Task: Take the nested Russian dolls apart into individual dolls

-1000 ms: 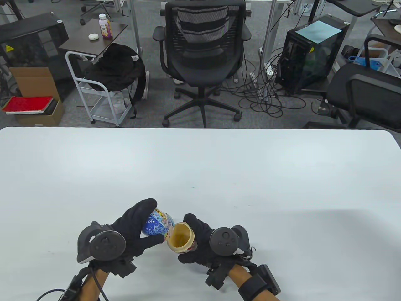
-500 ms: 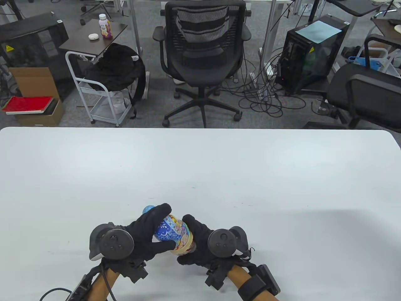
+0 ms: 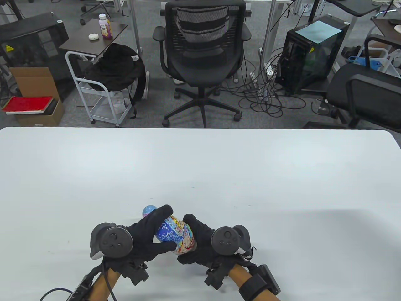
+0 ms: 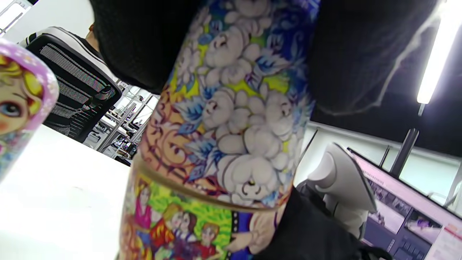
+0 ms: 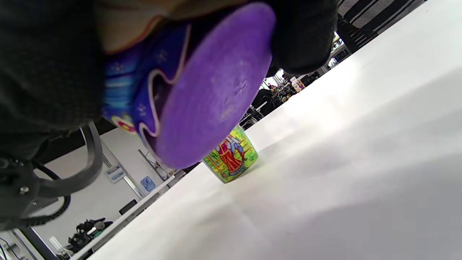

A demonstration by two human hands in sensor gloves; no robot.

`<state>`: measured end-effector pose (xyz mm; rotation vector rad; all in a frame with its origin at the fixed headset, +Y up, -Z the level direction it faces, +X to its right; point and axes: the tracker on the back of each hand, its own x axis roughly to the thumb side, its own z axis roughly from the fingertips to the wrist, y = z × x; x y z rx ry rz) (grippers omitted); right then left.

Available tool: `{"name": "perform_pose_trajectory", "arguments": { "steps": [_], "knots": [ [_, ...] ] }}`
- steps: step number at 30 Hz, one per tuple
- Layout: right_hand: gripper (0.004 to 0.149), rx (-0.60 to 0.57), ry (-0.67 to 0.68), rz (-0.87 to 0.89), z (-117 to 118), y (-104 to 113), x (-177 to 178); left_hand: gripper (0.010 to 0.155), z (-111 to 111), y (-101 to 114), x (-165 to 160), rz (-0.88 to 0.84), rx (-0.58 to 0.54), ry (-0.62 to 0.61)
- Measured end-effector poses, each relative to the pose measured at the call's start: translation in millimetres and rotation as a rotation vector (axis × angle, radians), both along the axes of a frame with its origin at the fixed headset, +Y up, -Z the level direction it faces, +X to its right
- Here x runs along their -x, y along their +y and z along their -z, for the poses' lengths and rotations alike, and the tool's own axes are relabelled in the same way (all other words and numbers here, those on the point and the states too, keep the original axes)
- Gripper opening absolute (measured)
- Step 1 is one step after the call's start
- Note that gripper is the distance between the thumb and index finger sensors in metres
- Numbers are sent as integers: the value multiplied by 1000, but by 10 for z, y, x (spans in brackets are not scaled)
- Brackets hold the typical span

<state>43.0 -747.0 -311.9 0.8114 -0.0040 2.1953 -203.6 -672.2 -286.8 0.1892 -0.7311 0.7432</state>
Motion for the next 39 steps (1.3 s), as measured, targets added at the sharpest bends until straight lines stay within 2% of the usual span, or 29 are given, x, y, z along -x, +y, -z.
{"name": "perform_pose_trajectory", "arguments": {
  "steps": [2, 5, 12, 15, 17, 23, 29, 31, 35, 39],
  "knots": [
    [116, 24, 12, 35, 8, 0, -15, 93, 18, 3, 9, -27, 30, -8],
    [116, -1, 23, 3, 1, 0, -19, 92, 48, 12, -10, 15, 42, -25],
    [116, -5, 25, -13, -9, 18, -3, 92, 30, 25, -52, 47, 26, -27],
    [117, -11, 17, -27, -17, 24, 4, 93, 2, 36, -56, 57, -11, -18],
    [118, 14, 19, -7, -18, 52, 21, 91, -36, 66, -37, 5, -80, 0],
    [117, 12, 43, 66, -53, 99, 33, 93, -94, 187, 37, -73, -149, 32],
    [119, 20, 58, 105, -53, 170, -15, 93, -159, 395, 186, -151, -215, 70],
    [119, 8, 50, 105, -36, 186, -68, 93, -182, 493, 282, -161, -235, 97],
    [117, -6, 6, 101, 16, 200, -179, 93, -251, 667, 556, -178, -329, 252],
    [115, -26, -50, 73, 52, 172, -239, 92, -232, 762, 813, -74, -367, 428]
  ]
}}
